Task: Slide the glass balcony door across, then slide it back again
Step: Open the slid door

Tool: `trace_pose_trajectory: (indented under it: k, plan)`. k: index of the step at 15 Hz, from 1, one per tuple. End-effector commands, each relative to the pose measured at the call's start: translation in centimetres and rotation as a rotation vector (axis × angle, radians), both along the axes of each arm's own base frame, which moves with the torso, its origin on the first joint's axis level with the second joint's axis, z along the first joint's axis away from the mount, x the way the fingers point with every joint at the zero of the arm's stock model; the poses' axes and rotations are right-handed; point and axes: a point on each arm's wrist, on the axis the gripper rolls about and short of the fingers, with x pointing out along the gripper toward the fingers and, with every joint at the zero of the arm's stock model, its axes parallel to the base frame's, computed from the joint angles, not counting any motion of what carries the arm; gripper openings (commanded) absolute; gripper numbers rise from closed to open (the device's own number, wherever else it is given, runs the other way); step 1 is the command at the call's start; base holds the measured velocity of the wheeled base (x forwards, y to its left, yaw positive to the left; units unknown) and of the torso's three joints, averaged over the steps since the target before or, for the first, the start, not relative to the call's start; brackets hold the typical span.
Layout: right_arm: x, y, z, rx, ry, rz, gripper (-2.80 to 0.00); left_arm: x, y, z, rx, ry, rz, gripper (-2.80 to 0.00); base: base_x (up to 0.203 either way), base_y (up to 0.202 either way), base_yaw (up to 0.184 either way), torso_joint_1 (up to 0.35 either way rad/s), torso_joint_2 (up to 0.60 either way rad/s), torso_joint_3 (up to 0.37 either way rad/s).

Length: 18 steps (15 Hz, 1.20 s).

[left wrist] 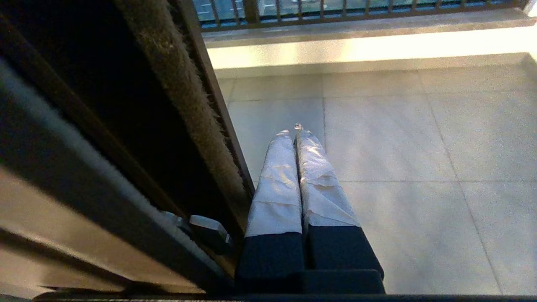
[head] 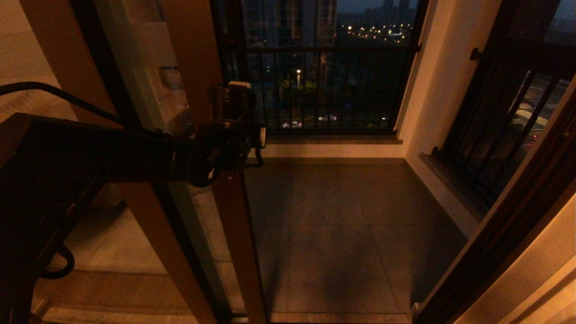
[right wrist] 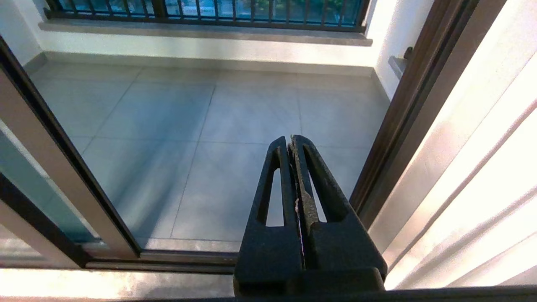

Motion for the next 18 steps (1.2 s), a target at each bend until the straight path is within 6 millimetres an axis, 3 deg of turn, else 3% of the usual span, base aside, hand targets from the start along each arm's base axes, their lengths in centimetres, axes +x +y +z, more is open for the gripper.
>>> trace_pose_trajectory:
  k: [1, 18]
  plan:
    - [0.0, 0.0, -0.1, -0.001, 0.003, 0.001, -2.80, 0.2, 0.4, 0.0, 0.001, -0.002, 0.012, -2.80, 0.000, 0.000, 0.000, 0.000, 0.00, 0.000]
    - [0.0, 0.0, -0.1, -0.001, 0.003, 0.001, -2.80, 1.3, 2.8, -0.3, 0.003, 0.006, 0.067, -2.80, 0.000, 0.000, 0.000, 0.000, 0.00, 0.000]
